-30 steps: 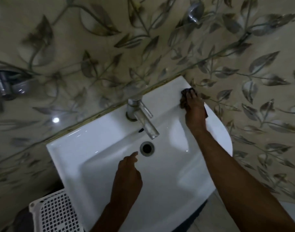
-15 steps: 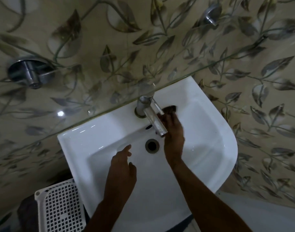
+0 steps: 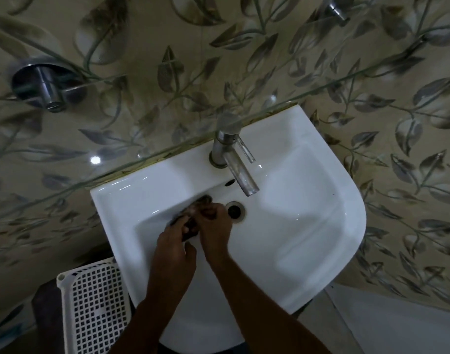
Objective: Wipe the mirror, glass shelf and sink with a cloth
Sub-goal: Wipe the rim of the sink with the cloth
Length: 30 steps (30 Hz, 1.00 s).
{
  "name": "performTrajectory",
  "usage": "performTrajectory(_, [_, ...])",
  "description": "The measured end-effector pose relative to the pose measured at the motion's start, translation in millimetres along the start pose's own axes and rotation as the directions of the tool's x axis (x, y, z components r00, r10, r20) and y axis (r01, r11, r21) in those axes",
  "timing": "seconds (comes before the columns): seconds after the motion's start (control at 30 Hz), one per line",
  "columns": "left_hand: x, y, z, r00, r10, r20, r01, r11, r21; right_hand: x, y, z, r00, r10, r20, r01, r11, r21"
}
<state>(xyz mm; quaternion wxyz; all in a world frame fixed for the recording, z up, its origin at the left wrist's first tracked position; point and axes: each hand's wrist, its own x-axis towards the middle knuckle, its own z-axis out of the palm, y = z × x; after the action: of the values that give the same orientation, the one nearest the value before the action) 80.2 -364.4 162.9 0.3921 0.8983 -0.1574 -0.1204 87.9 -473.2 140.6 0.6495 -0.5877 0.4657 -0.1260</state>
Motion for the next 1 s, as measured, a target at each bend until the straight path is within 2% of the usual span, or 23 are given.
performTrajectory(0.07, [0,0,1,0.999,0.027,0.019,-0.027,0.999,0.017,4,3,1,0.999,0.023,0.034,-0.021,0.998,-0.064])
performTrajectory(0.13, [-1,2,-1,0.999,0.025,0.037,-0.026,1.0,0.009,25,4,-9,1.0,0.002,-0.017,-0.005,0.989,-0.147])
performTrajectory(0.2, [-2,4,-6,0.999,0.004,0.046,-0.004,1.0,-0.004,51,-1,-30,0.982,-0.06,-0.182,0.011,0.967,-0.256])
performTrajectory(0.27, [-4,6,-11,0.999,-0.001,0.052,0.001,1.0,-0.012,81,-7,-60,0.917,-0.244,-0.314,0.086,0.893,-0.443])
performTrajectory(0.33, [-6,8,-15,0.998,0.01,0.056,-0.009,1.0,-0.016,110,-12,-87,0.868,-0.414,-0.274,0.172,0.768,-0.616])
performTrajectory(0.43, [-7,8,-16,0.999,0.009,0.05,-0.008,1.0,-0.007,123,-10,-93,0.893,-0.393,-0.219,0.103,0.652,-0.751])
performTrajectory(0.5, [-7,8,-17,0.999,0.011,0.047,-0.01,1.0,-0.016,106,3,-75,0.914,-0.385,-0.133,0.174,0.664,-0.727])
performTrajectory(0.6, [-3,7,-21,0.999,0.01,0.031,-0.008,0.999,-0.038,64,33,-38,0.915,-0.373,0.153,0.356,0.569,-0.741])
performTrajectory(0.67, [0,9,-22,1.0,0.026,0.009,-0.026,0.999,-0.029,27,48,-21,0.91,-0.313,0.271,0.408,0.567,-0.716])
performTrajectory(0.73, [2,12,-20,1.0,0.022,0.022,-0.022,0.999,-0.023,-12,49,-11,0.848,-0.328,0.416,0.53,0.533,-0.66])
performTrajectory(0.8, [4,15,-18,0.996,-0.028,0.08,0.029,0.999,-0.014,-37,48,-15,0.753,-0.343,0.561,0.656,0.461,-0.598])
performTrajectory(0.87, [6,16,-14,0.988,-0.05,0.148,0.049,0.999,0.006,-41,44,-33,0.691,-0.311,0.653,0.721,0.372,-0.585])
performTrajectory(0.97, [4,16,-10,0.971,-0.062,0.231,0.061,0.998,0.014,-13,39,-81,0.646,-0.229,0.729,0.764,0.195,-0.616])
performTrajectory(1.0, [1,18,-9,0.97,-0.063,0.233,0.063,0.998,0.01,6,35,-102,0.666,-0.2,0.719,0.745,0.141,-0.652])
